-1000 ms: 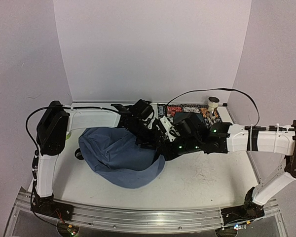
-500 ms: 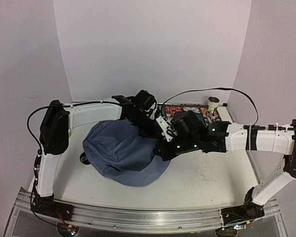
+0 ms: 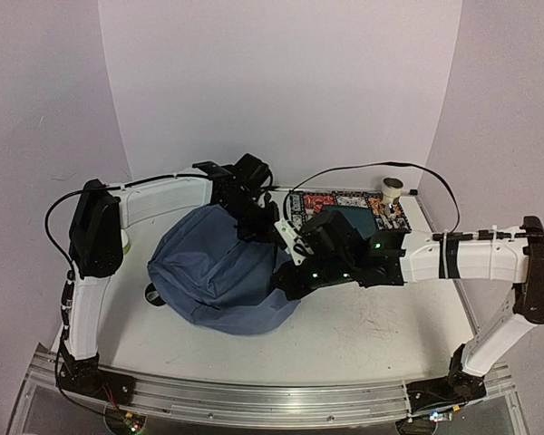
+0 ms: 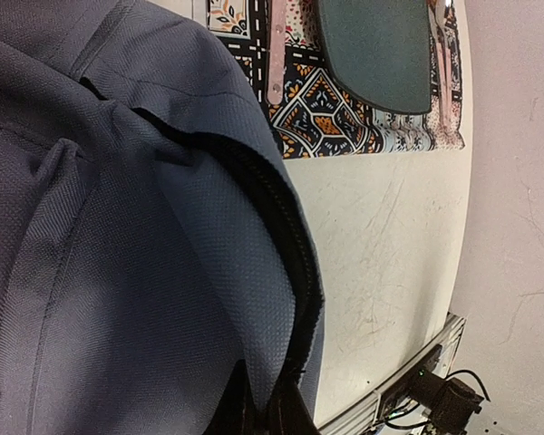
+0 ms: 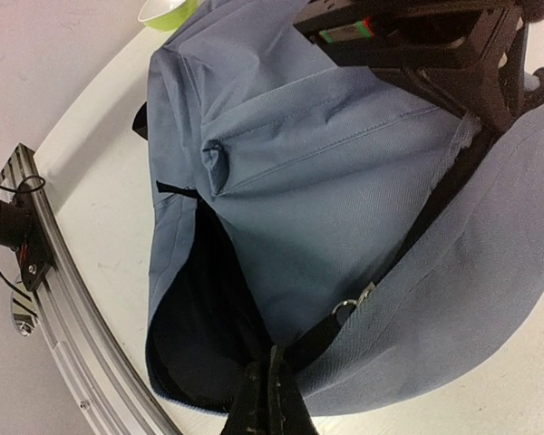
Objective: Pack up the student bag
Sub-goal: Zip the student bag into the largest pocket of the bag.
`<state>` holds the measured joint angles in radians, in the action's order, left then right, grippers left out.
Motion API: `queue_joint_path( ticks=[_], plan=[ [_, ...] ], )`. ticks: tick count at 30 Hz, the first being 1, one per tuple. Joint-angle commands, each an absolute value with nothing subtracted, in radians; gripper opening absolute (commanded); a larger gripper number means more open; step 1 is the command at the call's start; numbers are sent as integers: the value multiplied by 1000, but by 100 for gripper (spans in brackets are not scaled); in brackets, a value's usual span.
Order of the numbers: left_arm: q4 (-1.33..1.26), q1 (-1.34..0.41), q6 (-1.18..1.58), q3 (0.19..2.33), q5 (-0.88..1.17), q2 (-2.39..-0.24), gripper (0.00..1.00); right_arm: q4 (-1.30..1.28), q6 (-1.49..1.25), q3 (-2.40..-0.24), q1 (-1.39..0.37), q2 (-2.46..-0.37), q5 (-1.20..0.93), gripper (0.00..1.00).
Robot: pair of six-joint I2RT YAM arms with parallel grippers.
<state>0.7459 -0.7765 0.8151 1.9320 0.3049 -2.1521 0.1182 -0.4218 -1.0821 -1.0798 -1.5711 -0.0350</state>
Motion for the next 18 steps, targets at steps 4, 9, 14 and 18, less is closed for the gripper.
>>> queue_joint_path(
  ticks=[4,9,14,18],
  plan=[
    [537,-655,826,2037,-20,-2110,0,27,-472,-1092,-1195,-1491,-139,0],
    [511,-666,788,2003,77,-2101,8,-14,-534,-1101,-1182,-1481,-7,0],
    [494,-696,719,1892,96,-2033,24,-26,-565,-1122,-1140,-1488,-12,12],
    [468,-707,693,1772,104,-1962,36,-37,-566,-1168,-1120,-1515,-46,19]
  ],
)
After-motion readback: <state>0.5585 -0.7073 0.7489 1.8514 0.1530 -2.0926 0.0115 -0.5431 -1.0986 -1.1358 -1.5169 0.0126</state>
